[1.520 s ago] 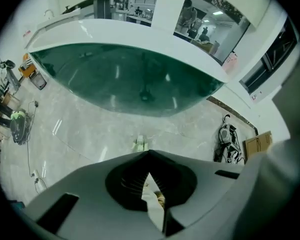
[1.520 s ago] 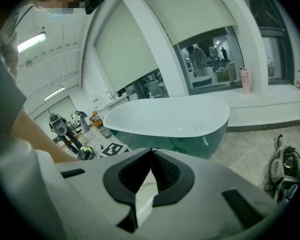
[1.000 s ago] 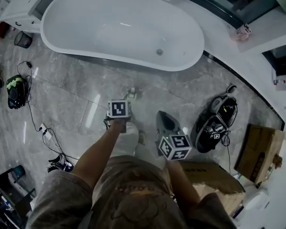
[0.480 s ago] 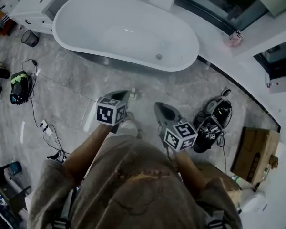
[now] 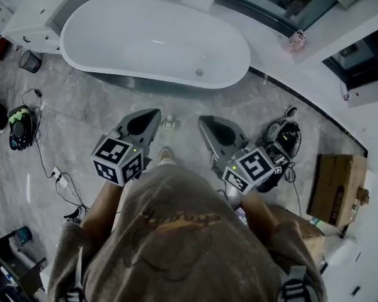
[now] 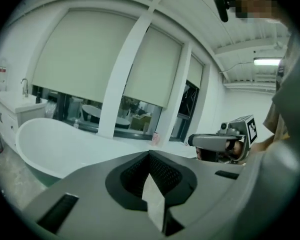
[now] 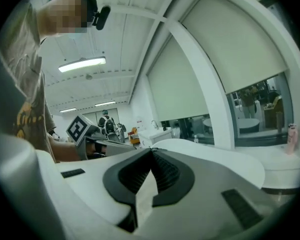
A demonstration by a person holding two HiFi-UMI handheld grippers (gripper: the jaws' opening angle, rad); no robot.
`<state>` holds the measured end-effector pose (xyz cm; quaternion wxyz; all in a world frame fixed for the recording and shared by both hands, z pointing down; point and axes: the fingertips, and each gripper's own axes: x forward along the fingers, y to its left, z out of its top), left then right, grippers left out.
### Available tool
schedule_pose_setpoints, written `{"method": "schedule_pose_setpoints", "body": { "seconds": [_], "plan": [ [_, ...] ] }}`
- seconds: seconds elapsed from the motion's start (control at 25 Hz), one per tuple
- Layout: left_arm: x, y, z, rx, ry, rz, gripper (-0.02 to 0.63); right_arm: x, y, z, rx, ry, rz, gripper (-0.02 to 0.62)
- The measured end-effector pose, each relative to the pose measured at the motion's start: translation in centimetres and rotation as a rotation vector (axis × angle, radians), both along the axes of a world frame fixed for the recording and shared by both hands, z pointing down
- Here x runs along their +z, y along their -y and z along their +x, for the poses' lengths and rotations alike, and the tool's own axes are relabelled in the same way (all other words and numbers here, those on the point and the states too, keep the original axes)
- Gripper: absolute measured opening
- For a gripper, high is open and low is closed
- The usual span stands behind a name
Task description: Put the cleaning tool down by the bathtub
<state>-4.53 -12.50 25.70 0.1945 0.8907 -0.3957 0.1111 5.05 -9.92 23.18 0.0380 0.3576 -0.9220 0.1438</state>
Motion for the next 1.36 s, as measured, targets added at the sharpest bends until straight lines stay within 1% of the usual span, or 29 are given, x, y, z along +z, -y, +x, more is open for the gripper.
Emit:
{"method": "schedule_pose_setpoints", "body": {
  "seconds": [0.08,0.16,0.28,0.68,0.76,0.92,1.12,1.2,1.28,1.36],
  "plan": [
    [-1.8,-0.1,-0.4,0.004,-0.033,0.061,0.003,-1.0,0.2,-0.5,-0.006,0.018,0.029,-0.002],
    [-2.9,-0.3,-0.6,0.006,-0.052,0.103,0.003,-1.5,0.2,-0.7,-0.008,0.032,0.044,-0.002],
    [-3.7,-0.4,-0.7,0.007,-0.065,0.127,0.003,-2.0,0.1,-0.9,-0.013,0.041,0.057,-0.002],
    [-3.2,-0.7,-0.3,-0.009,-0.046,0.137,0.003,-2.3,-0.2,-0.9,-0.025,0.038,0.075,-0.002],
    [-2.9,-1.0,-0.3,-0.025,-0.036,0.135,0.003,-2.2,-0.6,-0.9,-0.036,0.035,0.070,-0.002],
    [-2.8,-1.6,-0.7,-0.047,-0.002,0.174,0.003,-2.0,-1.2,-1.0,-0.049,0.037,0.070,-0.002],
    [-2.6,-3.0,-0.1,-0.039,-0.032,0.188,0.003,-1.4,-1.8,-1.1,-0.063,0.041,0.063,-0.002],
    [-2.4,-3.5,0.3,-0.028,-0.040,0.178,0.003,-1.3,-2.0,-1.2,-0.075,0.036,0.060,-0.002],
    [-2.4,-4.0,0.7,-0.011,-0.069,0.154,0.003,-1.1,-2.1,-1.3,-0.087,0.031,0.056,-0.002],
    [-2.6,-4.5,1.1,0.006,-0.116,0.134,0.003,-0.9,-2.3,-1.4,-0.098,0.028,0.055,-0.002]
  ]
}}
